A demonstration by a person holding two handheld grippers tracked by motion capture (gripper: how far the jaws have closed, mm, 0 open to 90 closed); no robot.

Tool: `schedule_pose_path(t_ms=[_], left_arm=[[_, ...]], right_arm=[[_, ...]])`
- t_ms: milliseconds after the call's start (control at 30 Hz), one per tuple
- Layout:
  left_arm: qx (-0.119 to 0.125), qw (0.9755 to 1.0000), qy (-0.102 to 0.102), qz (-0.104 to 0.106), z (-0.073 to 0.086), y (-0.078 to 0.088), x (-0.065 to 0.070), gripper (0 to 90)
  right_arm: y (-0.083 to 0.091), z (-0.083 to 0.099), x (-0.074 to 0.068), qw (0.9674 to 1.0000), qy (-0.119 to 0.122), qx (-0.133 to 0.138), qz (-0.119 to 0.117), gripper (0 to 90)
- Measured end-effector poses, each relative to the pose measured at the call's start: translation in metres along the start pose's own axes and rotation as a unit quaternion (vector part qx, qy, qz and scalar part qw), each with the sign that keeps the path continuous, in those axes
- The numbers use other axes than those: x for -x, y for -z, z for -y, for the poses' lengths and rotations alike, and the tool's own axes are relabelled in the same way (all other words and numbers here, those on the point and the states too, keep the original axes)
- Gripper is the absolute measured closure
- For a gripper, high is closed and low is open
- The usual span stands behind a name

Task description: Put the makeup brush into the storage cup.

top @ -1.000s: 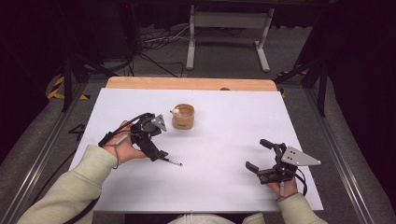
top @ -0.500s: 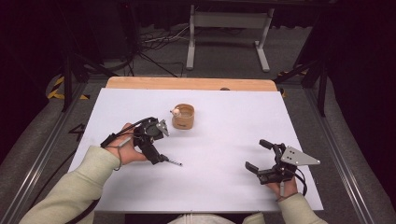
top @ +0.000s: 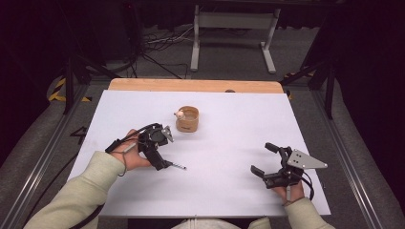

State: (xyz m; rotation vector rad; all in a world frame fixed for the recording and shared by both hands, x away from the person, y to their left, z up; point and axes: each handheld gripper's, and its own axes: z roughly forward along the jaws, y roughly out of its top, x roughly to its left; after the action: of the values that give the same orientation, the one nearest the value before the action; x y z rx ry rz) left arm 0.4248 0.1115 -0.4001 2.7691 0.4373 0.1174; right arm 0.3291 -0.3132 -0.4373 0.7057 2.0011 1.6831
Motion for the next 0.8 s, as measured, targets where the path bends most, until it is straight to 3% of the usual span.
schedule_pose_path(t_ms=[800], left_arm=[[-0.022, 0.9997, -0.002, 0.014, 0.001, -0.02, 0.001, 5.3]], right_arm=[[0.0, 0.0, 0.0, 1.0, -0.005, 0.002, -0.004, 0.0]])
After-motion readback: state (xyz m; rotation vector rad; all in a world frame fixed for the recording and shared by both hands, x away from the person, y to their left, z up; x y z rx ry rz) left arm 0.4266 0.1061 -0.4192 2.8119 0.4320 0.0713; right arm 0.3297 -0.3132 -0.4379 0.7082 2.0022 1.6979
